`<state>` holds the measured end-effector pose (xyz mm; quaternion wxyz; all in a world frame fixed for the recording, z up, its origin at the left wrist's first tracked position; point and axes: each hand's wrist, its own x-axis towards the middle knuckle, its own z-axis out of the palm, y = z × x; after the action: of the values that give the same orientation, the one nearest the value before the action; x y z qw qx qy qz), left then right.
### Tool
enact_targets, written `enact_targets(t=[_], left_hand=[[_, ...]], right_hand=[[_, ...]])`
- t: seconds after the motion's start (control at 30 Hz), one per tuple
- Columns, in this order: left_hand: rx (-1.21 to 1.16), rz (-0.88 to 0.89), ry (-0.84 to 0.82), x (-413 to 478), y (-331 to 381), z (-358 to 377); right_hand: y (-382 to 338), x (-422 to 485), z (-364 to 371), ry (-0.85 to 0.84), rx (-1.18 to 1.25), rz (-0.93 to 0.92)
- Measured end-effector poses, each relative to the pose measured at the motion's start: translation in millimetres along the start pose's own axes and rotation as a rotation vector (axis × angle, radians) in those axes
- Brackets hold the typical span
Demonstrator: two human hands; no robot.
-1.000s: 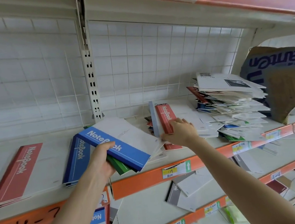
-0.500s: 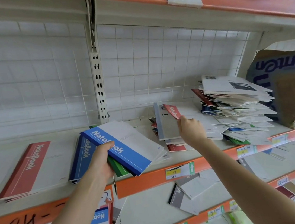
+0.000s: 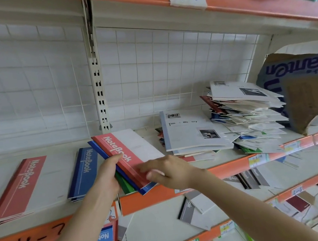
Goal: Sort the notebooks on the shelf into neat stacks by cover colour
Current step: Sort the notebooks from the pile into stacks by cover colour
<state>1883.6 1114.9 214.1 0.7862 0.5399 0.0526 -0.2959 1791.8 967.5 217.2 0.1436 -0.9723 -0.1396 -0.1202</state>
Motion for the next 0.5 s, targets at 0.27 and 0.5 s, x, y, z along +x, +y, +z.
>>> enact_targets(t=[0.27, 0.5], left_hand=[[-0.026, 0.061, 0.028, 1, 9, -18], [-0.001, 0.101, 0.06, 2, 10, -30]], right_hand=[[73, 8, -17, 0.023, -0.293, 0.651], [70, 23, -4, -0.076, -0.516, 0.764]])
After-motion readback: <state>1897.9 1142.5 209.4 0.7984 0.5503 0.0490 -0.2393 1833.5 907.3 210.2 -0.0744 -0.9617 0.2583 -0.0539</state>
